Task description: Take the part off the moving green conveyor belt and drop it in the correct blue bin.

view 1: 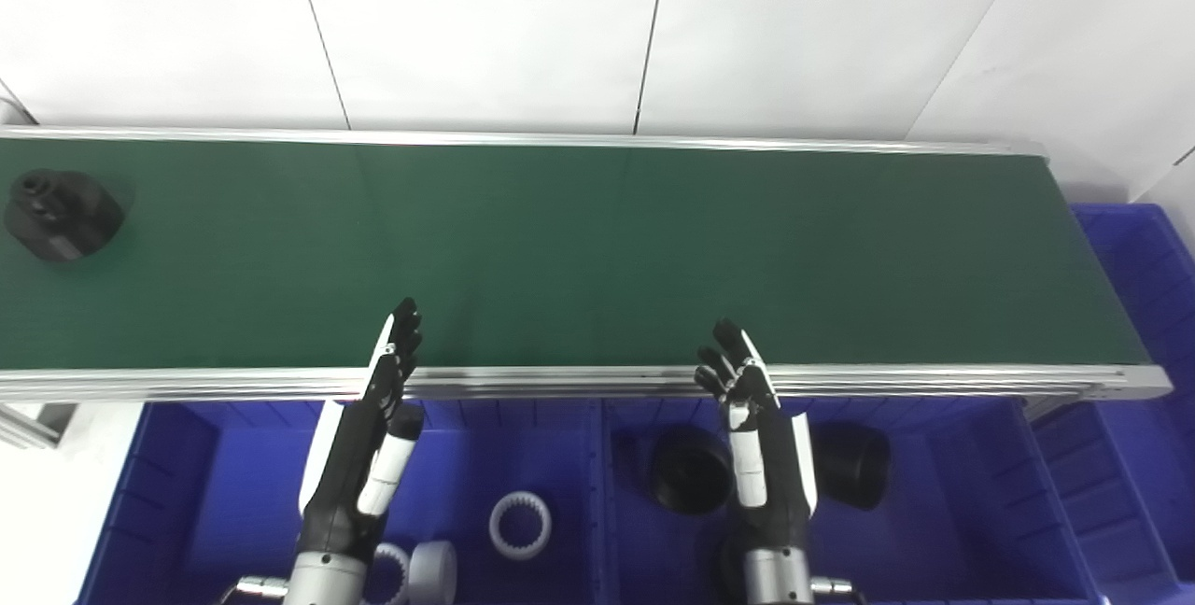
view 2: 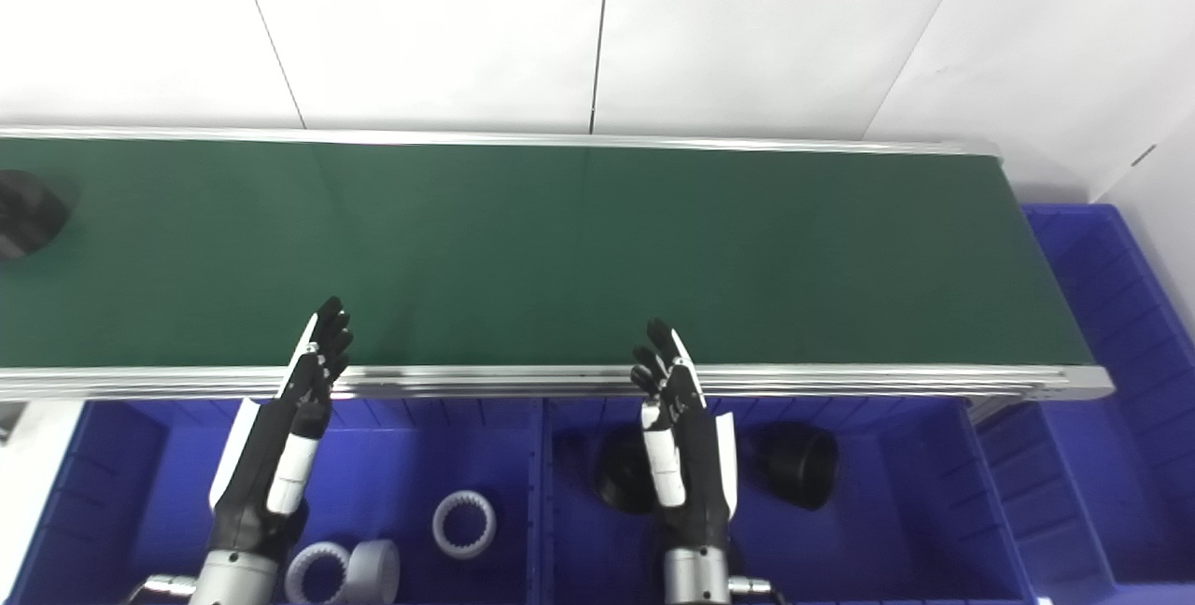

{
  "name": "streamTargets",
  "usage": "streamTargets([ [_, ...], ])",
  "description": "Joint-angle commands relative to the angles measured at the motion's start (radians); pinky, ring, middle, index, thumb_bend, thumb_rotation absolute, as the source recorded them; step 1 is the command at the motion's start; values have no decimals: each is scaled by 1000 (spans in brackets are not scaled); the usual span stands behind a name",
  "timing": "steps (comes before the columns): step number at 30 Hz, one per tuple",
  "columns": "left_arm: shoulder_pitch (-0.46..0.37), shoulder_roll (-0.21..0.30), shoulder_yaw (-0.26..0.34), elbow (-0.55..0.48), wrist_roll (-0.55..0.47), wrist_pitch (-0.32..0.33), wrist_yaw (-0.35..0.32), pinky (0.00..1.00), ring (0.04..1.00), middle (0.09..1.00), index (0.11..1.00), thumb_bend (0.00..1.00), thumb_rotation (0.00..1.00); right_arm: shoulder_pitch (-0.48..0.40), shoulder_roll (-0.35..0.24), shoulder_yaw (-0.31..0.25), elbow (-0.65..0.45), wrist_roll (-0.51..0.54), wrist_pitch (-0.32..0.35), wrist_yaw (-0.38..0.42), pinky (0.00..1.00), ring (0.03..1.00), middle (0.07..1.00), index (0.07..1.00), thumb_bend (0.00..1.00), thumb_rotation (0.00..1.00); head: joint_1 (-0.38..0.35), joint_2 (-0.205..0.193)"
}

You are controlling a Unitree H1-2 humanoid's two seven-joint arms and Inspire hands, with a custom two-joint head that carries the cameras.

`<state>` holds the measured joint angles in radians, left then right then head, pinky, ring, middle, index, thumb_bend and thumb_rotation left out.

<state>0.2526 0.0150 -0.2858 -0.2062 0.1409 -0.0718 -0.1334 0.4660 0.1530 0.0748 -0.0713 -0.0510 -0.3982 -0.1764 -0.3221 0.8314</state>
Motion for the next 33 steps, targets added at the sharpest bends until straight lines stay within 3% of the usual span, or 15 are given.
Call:
streamTargets([
  [1, -17, -3, 7, -12, 2, -55, 12, 1000, 999, 1000, 1000, 897, 1000, 9, 8, 12, -16, -33, -64, 5, 835, 880, 920, 905, 826, 948, 3, 4],
  [5, -12, -4, 14, -42, -6, -26, 8, 1000, 1000, 1000, 1000, 908, 1000, 22, 16, 24, -23, -45, -67, 4, 830, 886, 925, 905, 823, 945, 11, -2],
  [8, 8, -9, 24, -76, -55, -1, -2, 1000, 1000, 1000, 1000, 835, 1000, 33, 22, 37, -29, -42, -68, 5, 835, 892, 936, 909, 826, 941, 23, -1],
  [12, 41, 18, 30, -116, -87, -17, -15, 1000, 1000, 1000, 1000, 746, 1000, 53, 32, 58, -42, -12, -67, 11, 864, 902, 942, 907, 825, 920, 11, -6],
  [17, 127, 28, 33, -195, -105, 21, -12, 1000, 1000, 1000, 1000, 751, 1000, 93, 30, 77, -76, -5, -69, 12, 876, 907, 944, 906, 831, 931, 7, 12],
  [25, 193, 21, 10, -181, -115, -32, -11, 1000, 1000, 1000, 1000, 782, 1000, 134, 2, 82, -98, 23, -70, 29, 869, 900, 933, 915, 829, 928, 37, 0],
  [33, 183, 52, 27, -112, -79, -111, -13, 994, 986, 1000, 1000, 791, 1000, 163, 20, 113, -111, 14, -64, 37, 864, 903, 942, 916, 804, 934, 17, -7],
])
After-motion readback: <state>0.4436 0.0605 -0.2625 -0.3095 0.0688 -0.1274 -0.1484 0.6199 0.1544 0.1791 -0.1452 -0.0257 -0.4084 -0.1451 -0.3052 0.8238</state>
